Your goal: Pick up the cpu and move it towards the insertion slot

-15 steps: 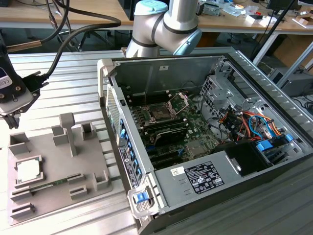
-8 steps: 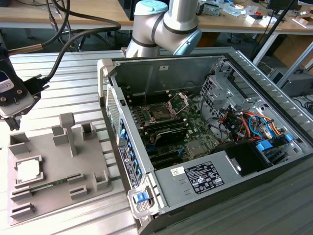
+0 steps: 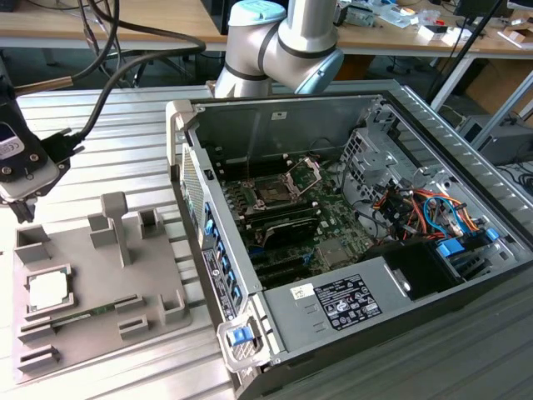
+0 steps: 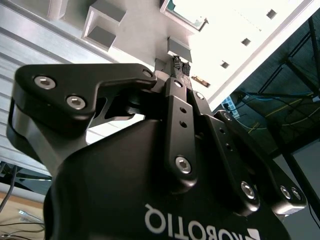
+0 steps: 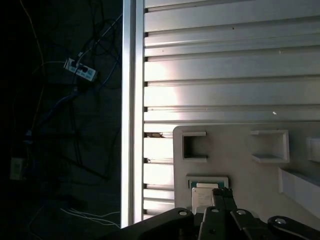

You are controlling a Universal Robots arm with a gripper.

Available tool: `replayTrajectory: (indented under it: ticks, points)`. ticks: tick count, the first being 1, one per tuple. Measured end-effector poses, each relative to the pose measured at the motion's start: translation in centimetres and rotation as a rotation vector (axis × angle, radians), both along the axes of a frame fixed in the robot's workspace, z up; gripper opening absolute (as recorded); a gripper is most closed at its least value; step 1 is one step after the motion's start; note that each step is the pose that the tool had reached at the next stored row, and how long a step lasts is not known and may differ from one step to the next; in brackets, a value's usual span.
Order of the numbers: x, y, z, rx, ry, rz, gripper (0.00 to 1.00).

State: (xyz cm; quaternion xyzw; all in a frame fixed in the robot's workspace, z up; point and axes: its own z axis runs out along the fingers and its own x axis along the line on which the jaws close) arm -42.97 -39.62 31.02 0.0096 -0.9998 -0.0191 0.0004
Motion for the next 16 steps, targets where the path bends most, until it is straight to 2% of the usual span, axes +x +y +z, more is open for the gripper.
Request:
replayTrajectory:
  ticks: [16]
  points:
    - [0.00,0.00,-0.36,0.0000,0.0000,0.000,0.11]
